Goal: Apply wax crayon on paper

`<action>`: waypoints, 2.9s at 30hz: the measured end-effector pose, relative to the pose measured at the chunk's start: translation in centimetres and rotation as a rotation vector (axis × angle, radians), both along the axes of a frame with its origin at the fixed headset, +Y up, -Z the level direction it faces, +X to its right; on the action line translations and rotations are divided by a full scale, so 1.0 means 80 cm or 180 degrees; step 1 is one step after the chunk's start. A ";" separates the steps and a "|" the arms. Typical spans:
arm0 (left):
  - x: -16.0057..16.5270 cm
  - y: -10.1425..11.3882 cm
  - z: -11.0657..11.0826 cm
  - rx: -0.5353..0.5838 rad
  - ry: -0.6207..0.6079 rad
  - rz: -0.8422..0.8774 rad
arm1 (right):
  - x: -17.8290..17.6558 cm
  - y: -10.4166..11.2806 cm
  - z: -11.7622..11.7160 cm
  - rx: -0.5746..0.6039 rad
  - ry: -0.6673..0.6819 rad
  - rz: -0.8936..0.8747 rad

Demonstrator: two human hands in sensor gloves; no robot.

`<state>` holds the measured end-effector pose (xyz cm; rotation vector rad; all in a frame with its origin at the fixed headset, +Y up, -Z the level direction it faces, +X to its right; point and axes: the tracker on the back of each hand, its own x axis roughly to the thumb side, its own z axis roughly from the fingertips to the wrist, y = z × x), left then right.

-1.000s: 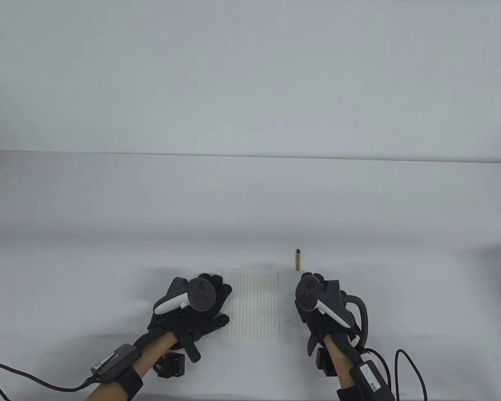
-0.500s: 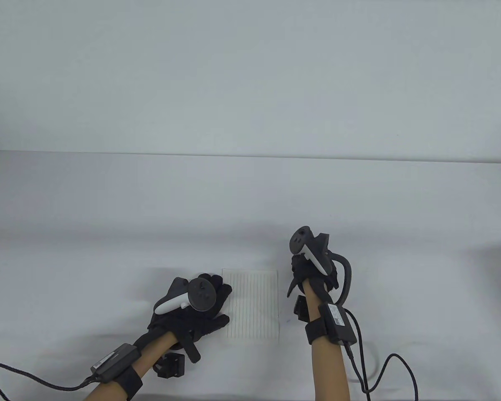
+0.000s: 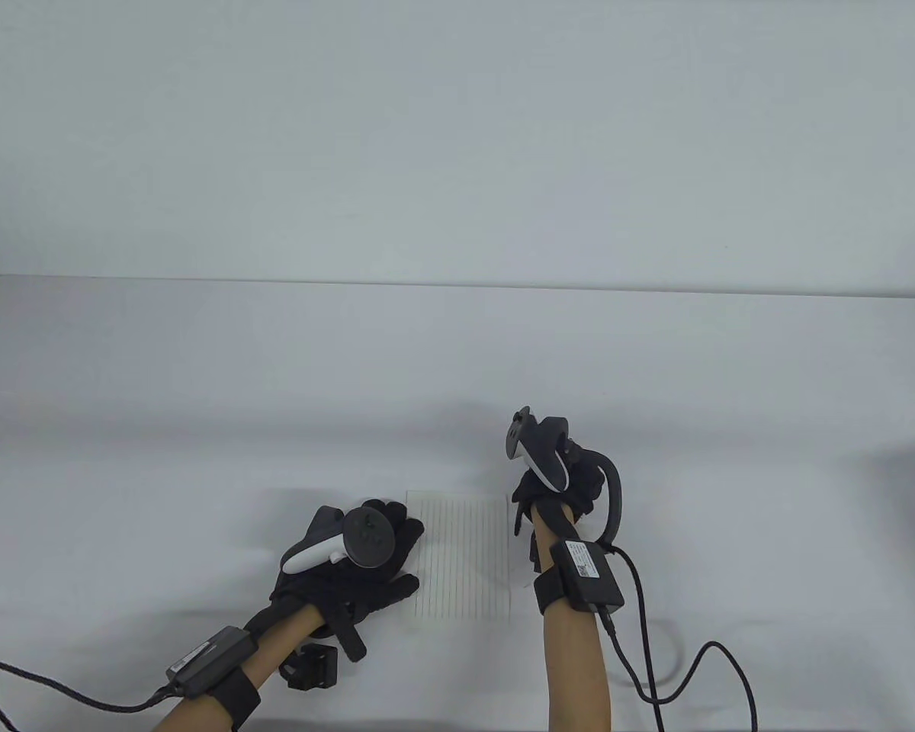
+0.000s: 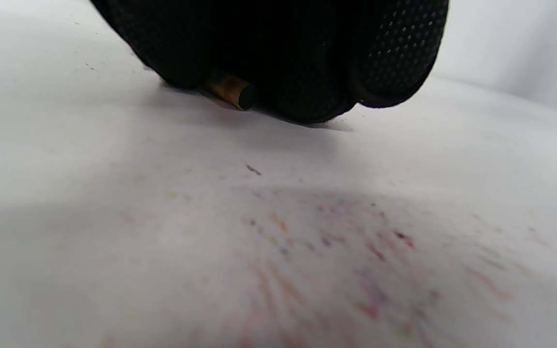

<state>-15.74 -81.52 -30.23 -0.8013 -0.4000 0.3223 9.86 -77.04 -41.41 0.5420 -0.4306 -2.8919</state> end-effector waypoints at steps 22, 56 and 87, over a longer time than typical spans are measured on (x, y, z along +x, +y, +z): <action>0.002 0.004 -0.005 0.0303 -0.0024 -0.0182 | -0.039 0.063 0.097 -0.0154 0.1289 -0.0827; 0.001 0.004 -0.008 0.0236 -0.0012 -0.0136 | -0.145 0.009 0.107 0.0197 0.1842 -0.0342; 0.005 0.006 -0.006 0.0323 -0.0065 -0.0259 | -0.165 0.023 0.171 -0.0581 0.2499 0.0054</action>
